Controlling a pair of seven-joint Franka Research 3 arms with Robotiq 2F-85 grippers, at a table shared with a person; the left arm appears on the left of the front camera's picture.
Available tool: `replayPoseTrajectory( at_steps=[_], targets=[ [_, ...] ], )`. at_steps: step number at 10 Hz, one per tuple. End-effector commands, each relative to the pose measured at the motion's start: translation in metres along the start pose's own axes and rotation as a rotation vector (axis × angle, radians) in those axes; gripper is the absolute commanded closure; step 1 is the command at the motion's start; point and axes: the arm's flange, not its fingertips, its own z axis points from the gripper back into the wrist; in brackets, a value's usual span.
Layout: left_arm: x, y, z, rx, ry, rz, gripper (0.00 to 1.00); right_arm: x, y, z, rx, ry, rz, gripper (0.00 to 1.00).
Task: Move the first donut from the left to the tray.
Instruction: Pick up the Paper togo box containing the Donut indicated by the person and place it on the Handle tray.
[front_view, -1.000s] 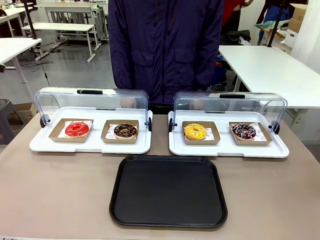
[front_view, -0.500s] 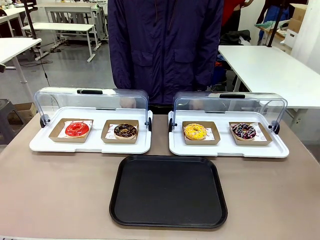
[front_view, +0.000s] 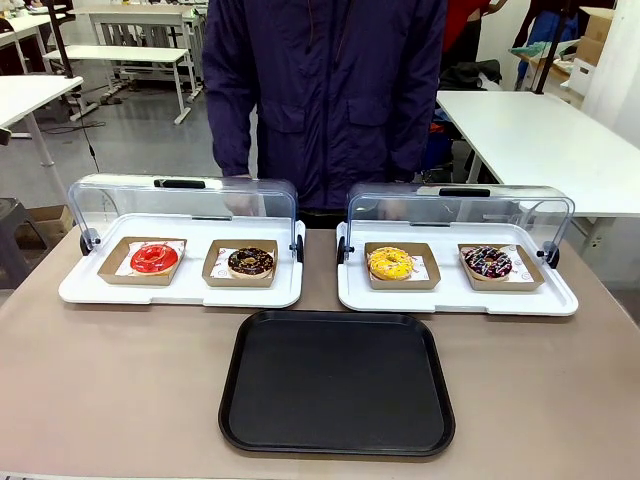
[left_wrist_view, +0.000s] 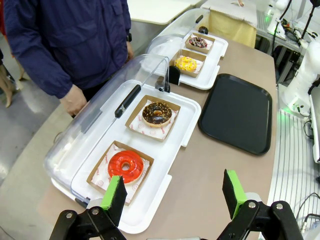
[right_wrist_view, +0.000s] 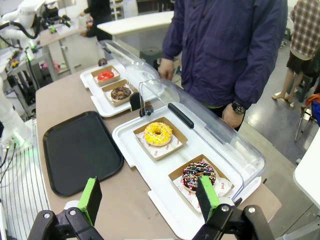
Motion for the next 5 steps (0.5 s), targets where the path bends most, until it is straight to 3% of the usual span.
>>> replayPoseTrajectory(
  at_steps=[1, 5],
  targets=[
    [0.0001, -0.0003, 0.0003, -0.007, -0.013, -0.006, 0.0, 0.0011, -0.0018, -0.0006, 0.0, -0.02, 0.02, 0.0],
    [0.0001, -0.0003, 0.0003, -0.007, -0.013, -0.006, 0.0, 0.0011, -0.0018, -0.0006, 0.0, -0.02, 0.02, 0.0]
  ],
)
